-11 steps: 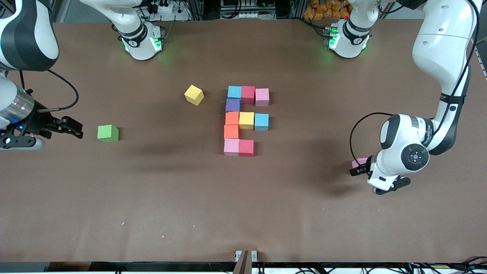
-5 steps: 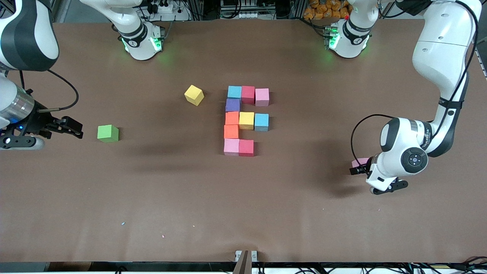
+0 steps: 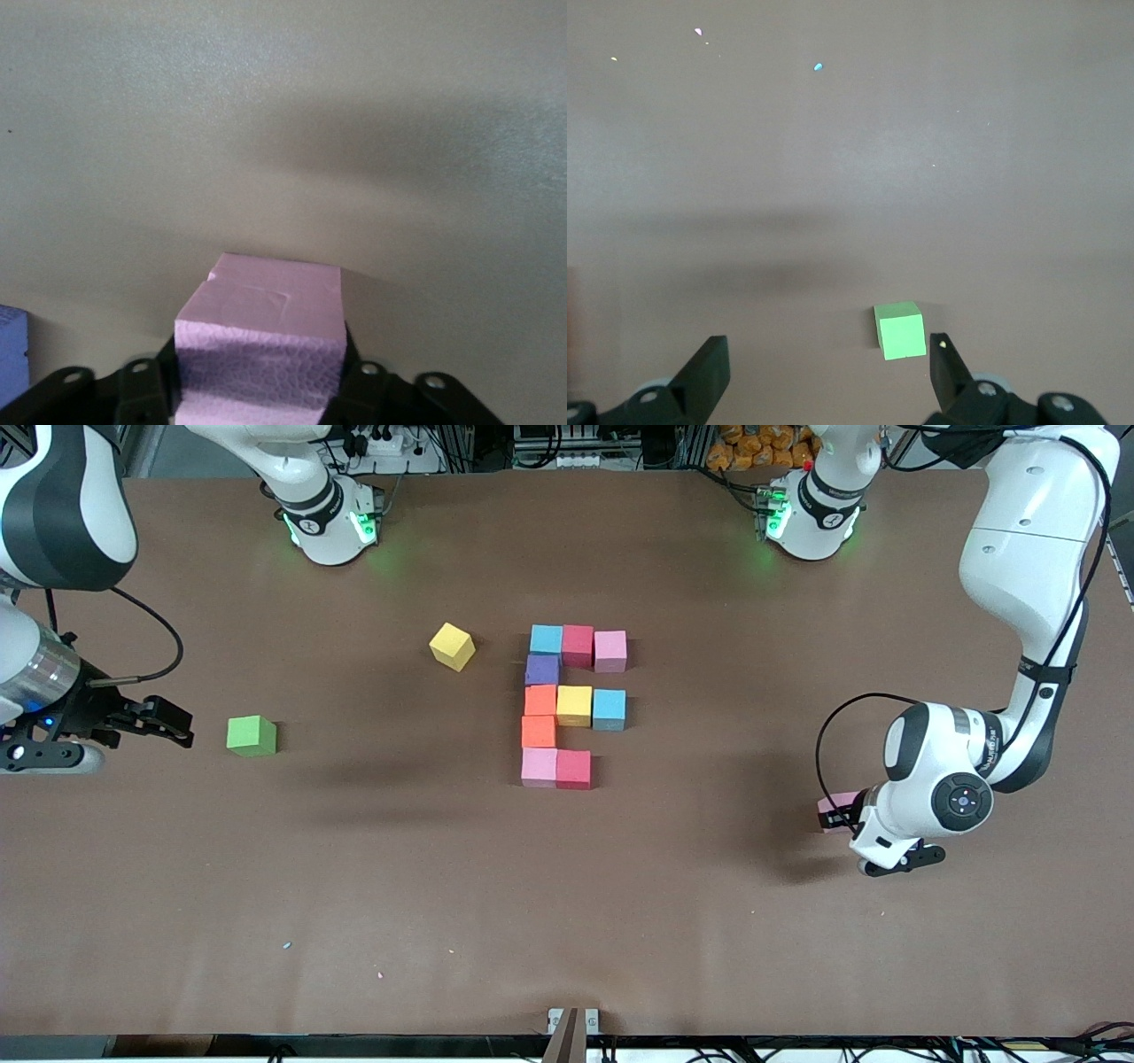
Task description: Arrange 11 blocks into digit 3
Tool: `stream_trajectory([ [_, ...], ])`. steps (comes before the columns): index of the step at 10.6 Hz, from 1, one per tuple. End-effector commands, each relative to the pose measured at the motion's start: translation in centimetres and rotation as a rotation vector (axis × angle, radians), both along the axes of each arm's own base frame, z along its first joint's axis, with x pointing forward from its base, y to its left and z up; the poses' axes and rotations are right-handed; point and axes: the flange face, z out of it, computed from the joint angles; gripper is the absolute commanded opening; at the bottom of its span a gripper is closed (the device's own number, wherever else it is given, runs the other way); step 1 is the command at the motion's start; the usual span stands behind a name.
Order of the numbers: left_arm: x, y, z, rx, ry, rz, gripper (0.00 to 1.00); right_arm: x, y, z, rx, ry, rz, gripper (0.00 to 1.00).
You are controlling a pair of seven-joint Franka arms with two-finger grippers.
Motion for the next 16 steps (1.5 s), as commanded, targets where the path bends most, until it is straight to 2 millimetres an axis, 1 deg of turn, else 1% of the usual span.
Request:
stream_trajectory([
  [1,-0.1,-0.5,0.6,-0.034,-0.006,0.151,0.0,-0.1,-0.1,0.1,-0.016,-0.003,0.01,1.0],
  [3,0.1,-2.6,1.6,-0.025,-0.021,0.35,0.0,-0.1,-0.2,0.1,-0.018,-0.003,0.01,1.0],
  [4,0.1,-4.7,2.2,-0.042,-0.019,0.435,0.0,-0.1,-0.1,0.1,-0.016,-0.003,0.01,1.0],
  [5,0.6,-6.4,3.3,-0.051,-0.036,0.512,0.0,-0.1,-0.1,0.2,-0.018,-0.005,0.012,1.0],
  [6,0.4,-9.3,3.8,-0.052,-0.04,0.572,0.0,-0.1,0.0,0.2,-0.016,-0.005,0.013,1.0],
  [7,-0.4,-12.7,3.7,-0.042,-0.03,0.632,0.0,-0.2,0.2,0.2,-0.015,0.0,0.014,1.0],
  [8,-0.7,-15.7,4.2,-0.042,-0.036,0.684,0.0,-0.3,0.2,0.2,-0.015,0.004,0.012,1.0],
  [10,-1.0,-19.4,4.3,-0.043,-0.031,0.792,0.0,-0.2,0.2,0.1,-0.013,0.006,0.012,1.0],
  [13,-3.2,-26.8,3.5,-0.026,-0.014,0.915,0.0,-0.4,0.4,0.6,-0.012,0.004,0.008,1.0],
  [14,-3.6,-28.5,3.3,-0.026,-0.013,0.966,0.0,-0.5,1.1,0.9,-0.013,0.0,0.012,1.0],
  [15,-3.9,-30.0,3.3,-0.034,-0.018,1.022,0.0,-0.7,1.2,0.9,-0.012,0.009,0.009,1.0],
  [16,-4.6,-31.6,2.8,-0.034,-0.016,1.082,0.0,-1.2,1.1,0.7,-0.004,0.053,-0.024,1.0],
])
